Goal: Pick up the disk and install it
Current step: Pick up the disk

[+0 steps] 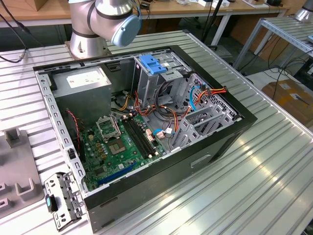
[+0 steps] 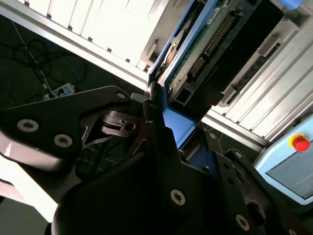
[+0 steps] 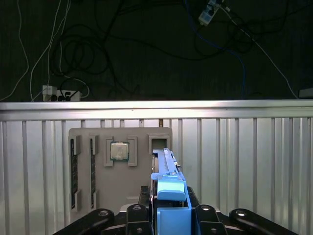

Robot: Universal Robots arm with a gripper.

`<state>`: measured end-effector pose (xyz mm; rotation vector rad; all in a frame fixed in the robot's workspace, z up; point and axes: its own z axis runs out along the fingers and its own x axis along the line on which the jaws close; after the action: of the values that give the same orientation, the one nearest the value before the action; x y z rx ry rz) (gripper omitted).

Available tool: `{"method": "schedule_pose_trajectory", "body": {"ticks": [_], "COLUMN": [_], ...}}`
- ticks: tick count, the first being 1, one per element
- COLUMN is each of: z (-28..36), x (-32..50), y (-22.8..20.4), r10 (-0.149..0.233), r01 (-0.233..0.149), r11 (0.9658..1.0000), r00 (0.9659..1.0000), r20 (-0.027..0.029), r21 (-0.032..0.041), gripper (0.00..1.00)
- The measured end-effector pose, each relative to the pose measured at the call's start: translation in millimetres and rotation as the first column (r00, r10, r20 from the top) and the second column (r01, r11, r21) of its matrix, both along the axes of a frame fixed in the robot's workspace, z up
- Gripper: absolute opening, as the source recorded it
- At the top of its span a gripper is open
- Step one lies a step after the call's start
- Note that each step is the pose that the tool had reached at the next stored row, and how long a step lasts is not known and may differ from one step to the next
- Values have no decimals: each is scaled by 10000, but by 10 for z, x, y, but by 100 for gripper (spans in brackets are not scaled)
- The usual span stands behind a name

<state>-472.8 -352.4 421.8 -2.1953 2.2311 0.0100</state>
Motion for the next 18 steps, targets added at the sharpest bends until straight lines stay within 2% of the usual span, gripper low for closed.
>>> {"method": "schedule_pose_trajectory", "body": {"ticks": [18], "z": [46], "x": [0], "y": [0], "r10": [-1], "r01": [1], "r11": [9999], "r00": [10000], "r20": [0], "r21": [-118], "gripper": [37]}}
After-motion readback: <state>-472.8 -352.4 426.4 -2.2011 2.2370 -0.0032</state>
